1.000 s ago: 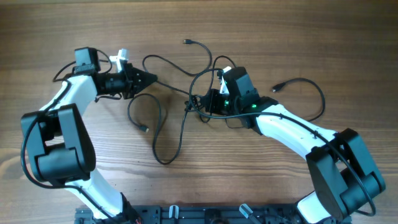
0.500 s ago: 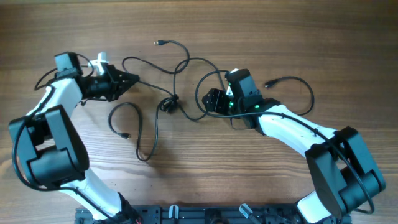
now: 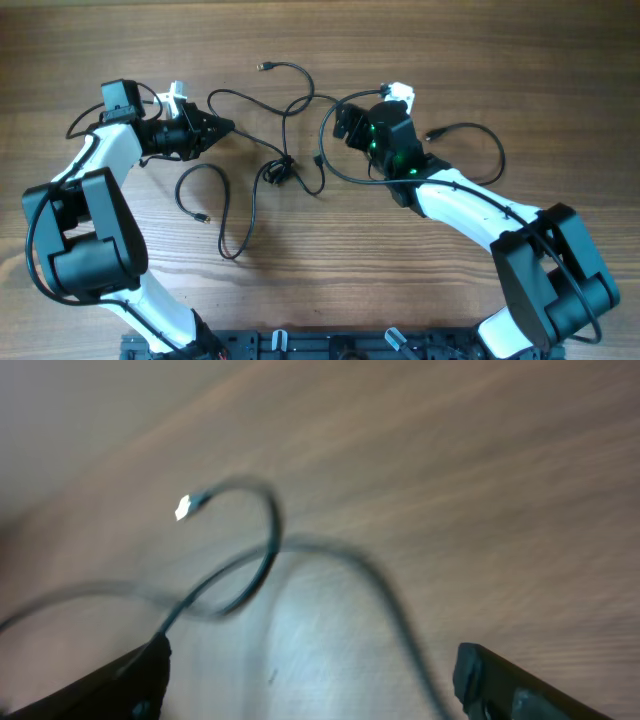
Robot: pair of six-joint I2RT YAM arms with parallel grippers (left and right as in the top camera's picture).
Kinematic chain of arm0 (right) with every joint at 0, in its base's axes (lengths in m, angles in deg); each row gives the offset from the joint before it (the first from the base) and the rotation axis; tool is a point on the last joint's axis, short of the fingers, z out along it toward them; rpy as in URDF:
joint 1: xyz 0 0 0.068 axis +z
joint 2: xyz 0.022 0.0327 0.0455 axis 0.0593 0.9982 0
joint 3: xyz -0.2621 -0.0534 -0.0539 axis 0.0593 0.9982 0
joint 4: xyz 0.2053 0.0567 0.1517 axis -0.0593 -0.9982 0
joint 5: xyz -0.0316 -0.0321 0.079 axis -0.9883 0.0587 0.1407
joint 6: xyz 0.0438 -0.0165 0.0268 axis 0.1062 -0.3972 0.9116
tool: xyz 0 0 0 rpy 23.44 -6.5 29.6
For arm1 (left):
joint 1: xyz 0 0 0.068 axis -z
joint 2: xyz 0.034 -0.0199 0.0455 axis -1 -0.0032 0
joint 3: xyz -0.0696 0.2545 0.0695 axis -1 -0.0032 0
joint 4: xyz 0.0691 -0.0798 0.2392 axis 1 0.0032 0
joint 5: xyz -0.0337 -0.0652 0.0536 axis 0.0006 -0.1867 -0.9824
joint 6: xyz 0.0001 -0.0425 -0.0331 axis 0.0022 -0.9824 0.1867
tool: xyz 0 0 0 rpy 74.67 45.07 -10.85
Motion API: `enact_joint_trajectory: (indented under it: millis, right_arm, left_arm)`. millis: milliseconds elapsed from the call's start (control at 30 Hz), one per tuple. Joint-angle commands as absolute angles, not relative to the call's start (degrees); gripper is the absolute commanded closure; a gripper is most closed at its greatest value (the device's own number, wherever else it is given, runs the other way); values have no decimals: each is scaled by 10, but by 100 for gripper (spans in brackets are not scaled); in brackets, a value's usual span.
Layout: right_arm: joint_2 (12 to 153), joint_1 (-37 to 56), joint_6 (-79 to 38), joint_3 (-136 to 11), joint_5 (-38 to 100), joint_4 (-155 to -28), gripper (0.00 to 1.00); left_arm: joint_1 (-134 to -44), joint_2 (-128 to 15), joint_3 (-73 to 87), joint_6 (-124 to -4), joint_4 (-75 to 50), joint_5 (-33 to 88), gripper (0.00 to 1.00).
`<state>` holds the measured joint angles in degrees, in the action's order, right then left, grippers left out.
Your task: Untangle cables
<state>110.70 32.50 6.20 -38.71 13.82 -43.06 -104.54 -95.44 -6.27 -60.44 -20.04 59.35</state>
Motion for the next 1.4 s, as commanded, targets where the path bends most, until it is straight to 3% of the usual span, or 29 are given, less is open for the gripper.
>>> enact_joint_trajectory:
  millis: [0, 167, 467, 1000, 1367]
  right_arm:
    - [1112, 326, 33, -386, 110, -378, 5]
    - [1112, 326, -28, -386, 321, -271, 9]
    - [1140, 326, -13, -386, 339, -329, 9]
    - [1239, 336, 48, -386, 428, -287, 10]
    - [1240, 342, 68, -386, 429, -294, 23]
  left_arm:
    - [-1043, -953, -56, -590, -202, 592, 96]
    - [-1038, -953, -56, -590, -204, 592, 96]
    - [-989, -953, -56, -575, -212, 597, 96]
    - [-963, -953, -56, -576, -228, 597, 96]
    - [-963, -953, -56, -576, -228, 596, 96]
